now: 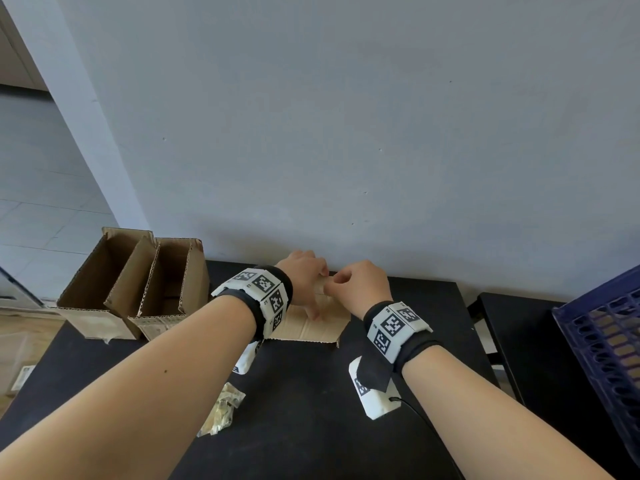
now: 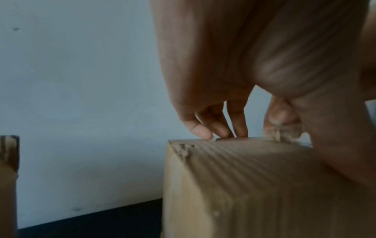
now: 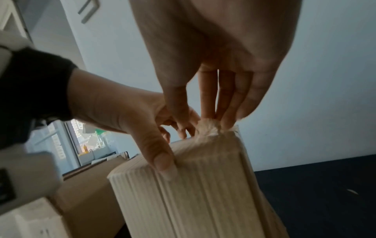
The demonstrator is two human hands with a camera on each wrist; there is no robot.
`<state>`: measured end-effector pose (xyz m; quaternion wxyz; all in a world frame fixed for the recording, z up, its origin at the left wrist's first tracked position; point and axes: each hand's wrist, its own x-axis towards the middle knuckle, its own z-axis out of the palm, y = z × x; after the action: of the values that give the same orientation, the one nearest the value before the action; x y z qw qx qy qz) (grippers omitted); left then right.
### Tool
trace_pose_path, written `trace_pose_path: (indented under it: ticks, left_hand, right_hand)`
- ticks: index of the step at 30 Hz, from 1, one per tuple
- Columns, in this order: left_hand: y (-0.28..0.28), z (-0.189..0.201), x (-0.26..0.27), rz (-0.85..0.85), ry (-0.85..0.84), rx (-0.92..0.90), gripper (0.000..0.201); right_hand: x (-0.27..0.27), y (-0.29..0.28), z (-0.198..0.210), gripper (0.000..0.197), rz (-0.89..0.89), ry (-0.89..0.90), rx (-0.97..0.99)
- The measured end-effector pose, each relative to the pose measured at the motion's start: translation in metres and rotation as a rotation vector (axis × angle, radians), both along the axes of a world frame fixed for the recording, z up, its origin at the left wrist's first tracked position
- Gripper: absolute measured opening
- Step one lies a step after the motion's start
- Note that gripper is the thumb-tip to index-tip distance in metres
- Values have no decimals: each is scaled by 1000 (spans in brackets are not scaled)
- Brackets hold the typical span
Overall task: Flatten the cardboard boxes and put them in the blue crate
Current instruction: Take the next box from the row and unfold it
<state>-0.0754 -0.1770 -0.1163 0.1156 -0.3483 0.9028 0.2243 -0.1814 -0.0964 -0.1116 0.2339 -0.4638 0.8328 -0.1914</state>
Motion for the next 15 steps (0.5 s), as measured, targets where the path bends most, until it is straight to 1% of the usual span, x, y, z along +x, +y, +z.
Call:
trace_pose_path:
  ticks: [1, 4, 6, 10, 13, 15]
  left_hand:
    - [1, 0, -1, -14, -11, -27, 84]
    - [2, 1, -4, -18, -32, -39, 83]
    - [3, 4, -6, -17, -50, -42, 83]
    - [5, 8, -11, -40, -114, -71, 81]
    - [6, 12, -16, -62, -192, -78, 85]
    - [7, 14, -20, -74, -256, -84, 90]
  right_hand:
    - [0, 1, -2, 4, 17, 26, 20]
    - [-3, 2, -7, 6, 26, 169, 5]
    - [-4, 3, -6, 3, 17, 195, -21]
    - [-6, 5, -3, 9, 59, 164, -13]
    - [-22, 6, 1, 13, 3, 105, -38]
    - [-34, 10, 0, 29, -34, 24, -22]
